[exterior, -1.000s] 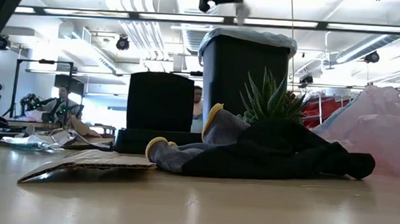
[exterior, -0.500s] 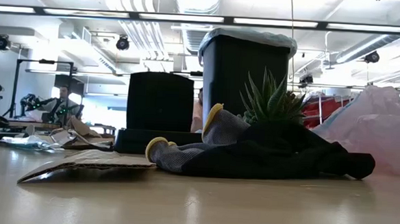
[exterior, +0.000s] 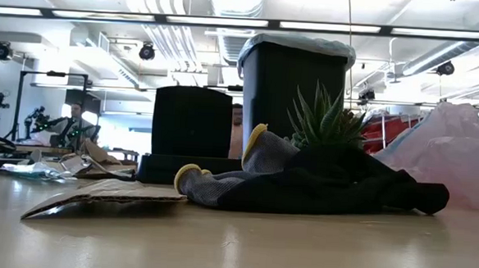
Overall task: Place trash/remove bag and relplace
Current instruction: Put the cables into the trash bin
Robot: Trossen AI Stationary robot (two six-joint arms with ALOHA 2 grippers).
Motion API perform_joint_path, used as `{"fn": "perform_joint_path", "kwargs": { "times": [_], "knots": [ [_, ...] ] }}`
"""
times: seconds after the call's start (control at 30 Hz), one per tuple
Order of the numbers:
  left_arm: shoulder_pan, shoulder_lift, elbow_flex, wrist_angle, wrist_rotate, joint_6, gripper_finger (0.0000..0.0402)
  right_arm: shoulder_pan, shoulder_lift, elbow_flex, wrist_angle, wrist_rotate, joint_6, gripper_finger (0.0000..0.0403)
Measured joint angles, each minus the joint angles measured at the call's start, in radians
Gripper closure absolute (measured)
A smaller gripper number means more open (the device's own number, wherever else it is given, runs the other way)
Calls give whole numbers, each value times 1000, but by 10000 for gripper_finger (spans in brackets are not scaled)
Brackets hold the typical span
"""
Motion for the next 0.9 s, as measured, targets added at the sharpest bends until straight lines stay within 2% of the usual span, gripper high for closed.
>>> {"fn": "perform_joint_path", "kwargs": {
  "times": [0.2,0.33,0.47,0.63,0.7,0.9],
  "knots": [
    [-149,-182,-331,62,0,-205,145,-50,80,-135,187,-112,-194,44],
    [-269,-271,-536,203,-1,-349,153,-74,175,-160,230,-233,-249,29],
    [-382,-305,-701,377,0,-448,161,-103,289,-115,239,-263,-285,29],
    [-476,-306,-830,602,1,-560,170,-146,414,-54,256,-264,-418,36],
    [-501,-303,-857,660,1,-604,174,-166,454,-40,262,-298,-466,40],
    [-561,-283,-886,664,1,-692,184,-224,548,-28,278,-352,-540,67]
  ]
}}
